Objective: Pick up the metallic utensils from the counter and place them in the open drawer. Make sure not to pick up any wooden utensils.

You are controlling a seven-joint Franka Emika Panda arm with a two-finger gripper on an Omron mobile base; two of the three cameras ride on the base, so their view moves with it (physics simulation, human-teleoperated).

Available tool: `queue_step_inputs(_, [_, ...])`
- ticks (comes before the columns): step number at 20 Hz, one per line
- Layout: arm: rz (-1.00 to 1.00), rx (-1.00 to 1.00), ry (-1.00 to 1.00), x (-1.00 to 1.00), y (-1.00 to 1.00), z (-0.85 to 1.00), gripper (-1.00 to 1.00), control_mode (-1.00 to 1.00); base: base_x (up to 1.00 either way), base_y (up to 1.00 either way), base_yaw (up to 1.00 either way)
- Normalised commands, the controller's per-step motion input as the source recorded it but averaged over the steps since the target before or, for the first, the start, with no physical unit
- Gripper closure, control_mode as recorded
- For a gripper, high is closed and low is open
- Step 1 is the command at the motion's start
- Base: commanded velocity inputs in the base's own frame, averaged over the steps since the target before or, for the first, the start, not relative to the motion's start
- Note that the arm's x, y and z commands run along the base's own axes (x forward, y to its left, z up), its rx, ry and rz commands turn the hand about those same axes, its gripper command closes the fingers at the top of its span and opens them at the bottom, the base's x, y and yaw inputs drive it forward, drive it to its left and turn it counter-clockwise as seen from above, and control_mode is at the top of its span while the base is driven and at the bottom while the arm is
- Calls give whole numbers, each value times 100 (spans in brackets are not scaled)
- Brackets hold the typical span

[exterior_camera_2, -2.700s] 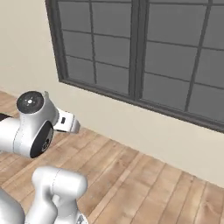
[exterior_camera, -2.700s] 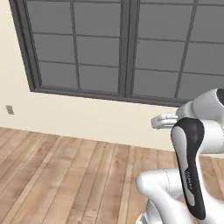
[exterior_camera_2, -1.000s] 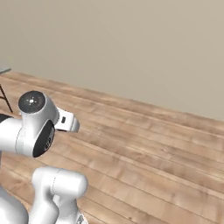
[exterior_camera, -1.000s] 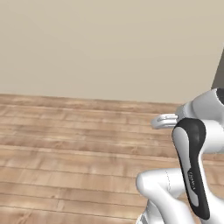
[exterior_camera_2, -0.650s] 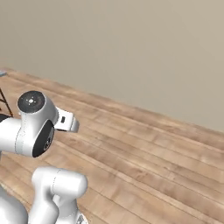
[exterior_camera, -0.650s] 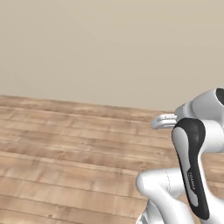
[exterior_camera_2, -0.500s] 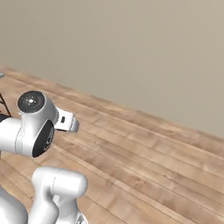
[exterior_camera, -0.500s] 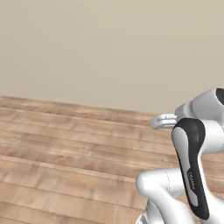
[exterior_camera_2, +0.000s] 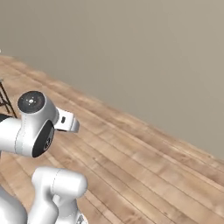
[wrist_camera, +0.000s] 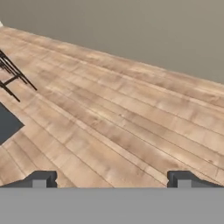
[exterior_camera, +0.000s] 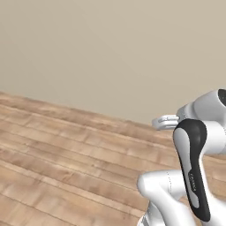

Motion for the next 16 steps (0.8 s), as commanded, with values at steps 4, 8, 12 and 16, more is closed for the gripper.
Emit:
queue_step_inputs(4, [0,0,0,0,0,0,-100,100,100,-47,45])
queue_step_inputs(8, [0,0,0,0,0,0,-100,100,100,-46,45])
queue_step_inputs(12, [0,0,0,0,0,0,-100,100,100,-39,42])
queue_step_inputs(16, [0,0,0,0,0,0,-100,100,100,-50,42])
